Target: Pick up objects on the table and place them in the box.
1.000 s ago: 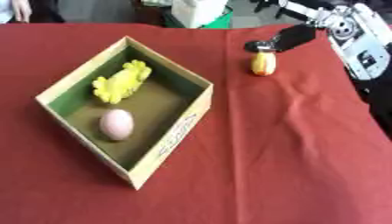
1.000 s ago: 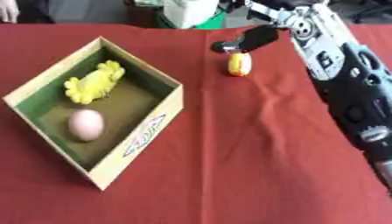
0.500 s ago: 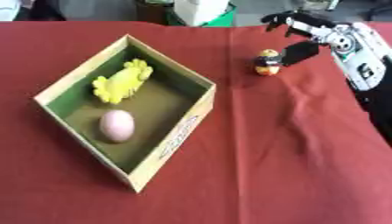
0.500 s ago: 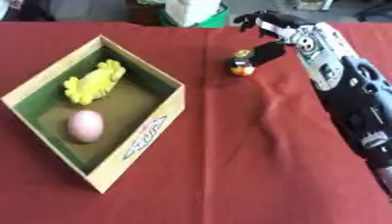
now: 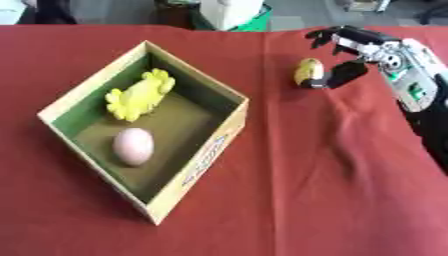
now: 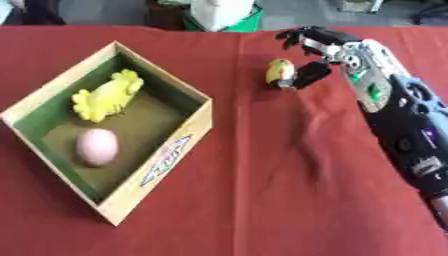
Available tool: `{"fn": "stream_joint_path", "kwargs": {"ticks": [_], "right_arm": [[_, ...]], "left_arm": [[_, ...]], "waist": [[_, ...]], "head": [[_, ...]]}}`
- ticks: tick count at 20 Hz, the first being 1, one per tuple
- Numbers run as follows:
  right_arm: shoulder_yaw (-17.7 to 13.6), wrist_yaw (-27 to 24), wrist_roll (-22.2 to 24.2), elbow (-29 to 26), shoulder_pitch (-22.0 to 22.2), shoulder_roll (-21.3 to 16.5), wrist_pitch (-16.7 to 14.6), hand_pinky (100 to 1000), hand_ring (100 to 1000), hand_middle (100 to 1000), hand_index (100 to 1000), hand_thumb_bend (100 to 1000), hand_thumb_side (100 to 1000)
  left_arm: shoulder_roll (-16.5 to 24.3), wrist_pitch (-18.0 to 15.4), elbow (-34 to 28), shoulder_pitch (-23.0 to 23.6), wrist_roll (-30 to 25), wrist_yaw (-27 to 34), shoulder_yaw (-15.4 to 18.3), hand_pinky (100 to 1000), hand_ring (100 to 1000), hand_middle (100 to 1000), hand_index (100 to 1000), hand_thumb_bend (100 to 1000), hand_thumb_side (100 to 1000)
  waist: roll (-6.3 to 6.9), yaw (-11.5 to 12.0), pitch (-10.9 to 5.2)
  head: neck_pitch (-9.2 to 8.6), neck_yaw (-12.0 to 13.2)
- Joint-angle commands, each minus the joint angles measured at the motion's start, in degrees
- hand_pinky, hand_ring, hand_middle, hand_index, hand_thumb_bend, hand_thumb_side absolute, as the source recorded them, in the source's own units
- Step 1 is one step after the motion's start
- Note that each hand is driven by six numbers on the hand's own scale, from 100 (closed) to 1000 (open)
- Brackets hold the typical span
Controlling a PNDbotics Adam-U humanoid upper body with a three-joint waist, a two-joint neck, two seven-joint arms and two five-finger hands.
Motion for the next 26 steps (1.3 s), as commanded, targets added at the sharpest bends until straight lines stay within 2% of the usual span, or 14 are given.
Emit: {"fn": "stream_joint_path", "kwargs": {"ticks": [1, 5, 12, 22, 23, 26], "right_arm": [[-0.77, 1.71, -0.28, 0.21, -1.14, -1.45, 0.56, 725, 908, 794, 986, 486, 471], [-0.75, 3.09, -0.97, 0.81, -1.02, -1.32, 0.92, 722, 906, 787, 955, 435, 486], [-0.05, 5.42, -1.94, 1.32, -0.75, -1.32, 0.44, 714, 904, 766, 838, 346, 485], [0.42, 8.42, -2.09, 2.55, -0.57, -1.02, -1.24, 710, 906, 726, 792, 265, 476], [0.42, 8.39, -2.15, 2.53, -0.59, -0.94, -1.39, 710, 904, 702, 768, 199, 453], [0.61, 7.95, -2.62, 1.94, -0.62, -0.99, -1.78, 705, 895, 646, 727, 124, 394]], "left_arm": [[0.43, -0.05, -0.97, -0.64, -0.19, -0.28, -0.13, 710, 602, 664, 759, 100, 908], [0.39, -0.01, -0.97, -0.69, -0.26, -0.24, -0.21, 710, 603, 664, 758, 100, 909], [0.36, 0.01, -0.97, -0.72, -0.33, -0.24, -0.23, 710, 604, 665, 757, 100, 909], [0.32, 0.1, -0.97, -0.83, -0.41, -0.26, -0.23, 710, 605, 665, 755, 100, 909], [0.31, 0.12, -0.97, -0.81, -0.42, -0.26, -0.24, 710, 606, 666, 755, 100, 909], [0.32, 0.12, -0.97, -0.81, -0.4, -0.26, -0.2, 710, 606, 666, 754, 100, 909]], "waist": [[-0.01, -0.02, -1.0], [-0.03, -0.05, -0.85], [0.05, -0.02, -0.76], [-0.22, 0.22, -0.63], [-0.21, 0.19, -0.64], [-0.21, 0.07, -0.75]], "head": [[-0.77, -0.07], [-0.82, -0.08], [-0.7, -0.11], [-0.95, -0.09], [-0.88, -0.01], [-0.66, 0.09]]}}
